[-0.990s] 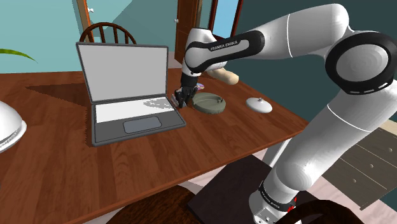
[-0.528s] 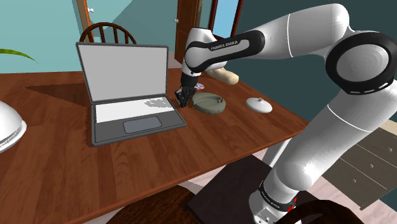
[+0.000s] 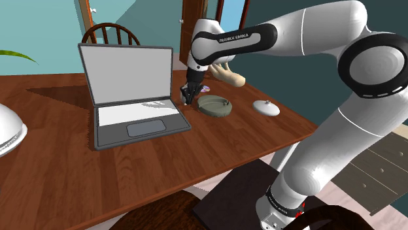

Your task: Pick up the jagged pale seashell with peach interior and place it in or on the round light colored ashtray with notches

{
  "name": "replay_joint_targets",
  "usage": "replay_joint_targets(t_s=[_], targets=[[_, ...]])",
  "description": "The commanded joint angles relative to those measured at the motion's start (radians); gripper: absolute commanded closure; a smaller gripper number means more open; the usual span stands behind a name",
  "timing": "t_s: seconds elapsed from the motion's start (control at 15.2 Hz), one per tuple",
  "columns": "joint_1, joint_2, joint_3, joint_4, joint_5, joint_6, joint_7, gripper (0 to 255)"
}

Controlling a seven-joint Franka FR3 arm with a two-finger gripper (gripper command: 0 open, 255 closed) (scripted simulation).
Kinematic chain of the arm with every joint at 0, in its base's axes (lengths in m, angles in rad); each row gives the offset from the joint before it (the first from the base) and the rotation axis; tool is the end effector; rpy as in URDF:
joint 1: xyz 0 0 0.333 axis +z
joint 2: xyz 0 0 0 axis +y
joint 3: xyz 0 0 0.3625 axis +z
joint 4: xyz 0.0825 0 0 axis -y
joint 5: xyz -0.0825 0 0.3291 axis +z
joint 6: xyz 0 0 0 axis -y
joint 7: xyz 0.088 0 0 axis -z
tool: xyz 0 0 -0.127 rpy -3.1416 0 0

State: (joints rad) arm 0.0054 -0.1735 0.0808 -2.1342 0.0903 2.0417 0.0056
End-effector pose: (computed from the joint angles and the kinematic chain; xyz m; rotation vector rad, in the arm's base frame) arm 0.4502 0.0478 0.5360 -3.0669 -0.0647 -0.1189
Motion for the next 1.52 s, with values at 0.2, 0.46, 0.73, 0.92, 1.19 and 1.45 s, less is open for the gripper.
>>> replay_joint_targets(t_s=[0.2, 0.46, 0.73, 0.92, 1.19, 1.45], targets=[[0.0, -0.012, -0.001, 0.055, -0.002, -0.067, 0.005, 255], [-0.001, -0.018, -0.002, 0.103, -0.003, -0.121, 0.008, 255], [-0.002, -0.02, -0.003, 0.154, -0.005, -0.173, 0.011, 255], [-0.03, -0.061, -0.046, 0.116, -0.006, -0.181, -0.059, 255], [-0.067, -0.102, -0.107, 0.08, -0.015, -0.195, -0.153, 255], [-0.104, -0.128, -0.17, 0.063, -0.029, -0.21, -0.247, 255]])
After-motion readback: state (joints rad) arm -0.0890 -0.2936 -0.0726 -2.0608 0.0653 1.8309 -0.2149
